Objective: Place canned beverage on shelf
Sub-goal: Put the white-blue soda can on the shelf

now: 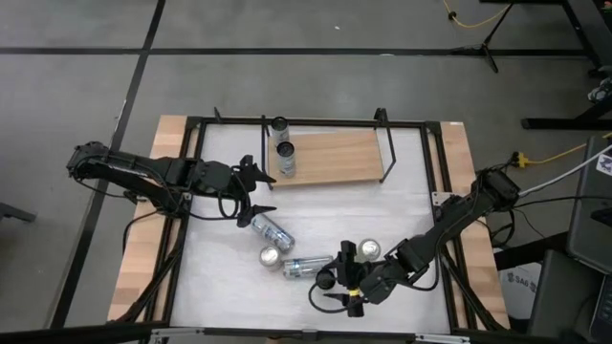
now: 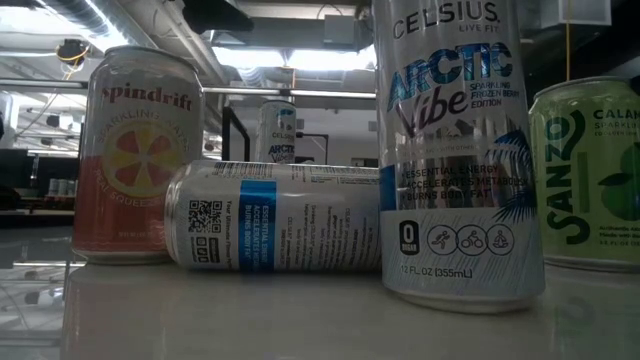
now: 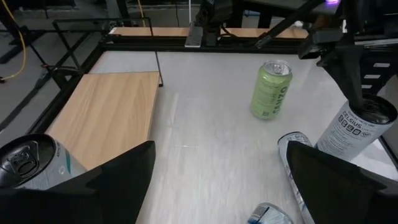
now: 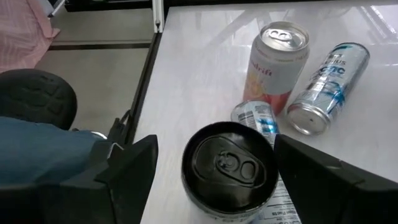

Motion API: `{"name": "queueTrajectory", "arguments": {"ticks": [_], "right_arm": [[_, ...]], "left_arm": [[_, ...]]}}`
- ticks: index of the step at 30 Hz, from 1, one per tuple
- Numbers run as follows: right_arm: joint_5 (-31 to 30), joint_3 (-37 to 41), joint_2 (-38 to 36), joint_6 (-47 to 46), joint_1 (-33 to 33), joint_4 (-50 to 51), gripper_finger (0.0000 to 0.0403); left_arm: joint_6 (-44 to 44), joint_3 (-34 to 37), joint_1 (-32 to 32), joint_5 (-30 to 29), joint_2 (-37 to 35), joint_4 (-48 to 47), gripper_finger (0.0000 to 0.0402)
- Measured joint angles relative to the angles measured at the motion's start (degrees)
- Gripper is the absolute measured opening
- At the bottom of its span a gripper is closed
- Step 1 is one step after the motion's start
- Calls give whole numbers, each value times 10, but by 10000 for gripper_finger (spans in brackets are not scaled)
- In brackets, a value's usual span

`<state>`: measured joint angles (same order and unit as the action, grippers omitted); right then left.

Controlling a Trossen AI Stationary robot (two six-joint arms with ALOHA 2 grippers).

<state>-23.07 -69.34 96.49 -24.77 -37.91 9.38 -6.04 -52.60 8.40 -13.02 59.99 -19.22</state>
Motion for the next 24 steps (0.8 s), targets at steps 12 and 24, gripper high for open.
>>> {"name": "queueTrajectory", "arguments": {"ticks": [12, 24], "right_arm": [[-4, 0, 5, 12, 0, 1, 312], [1, 0, 28, 12, 0, -2, 312]], "left_arm": [[0, 0, 0, 0, 0, 0, 354], [0, 0, 0, 0, 0, 0, 354]]}}
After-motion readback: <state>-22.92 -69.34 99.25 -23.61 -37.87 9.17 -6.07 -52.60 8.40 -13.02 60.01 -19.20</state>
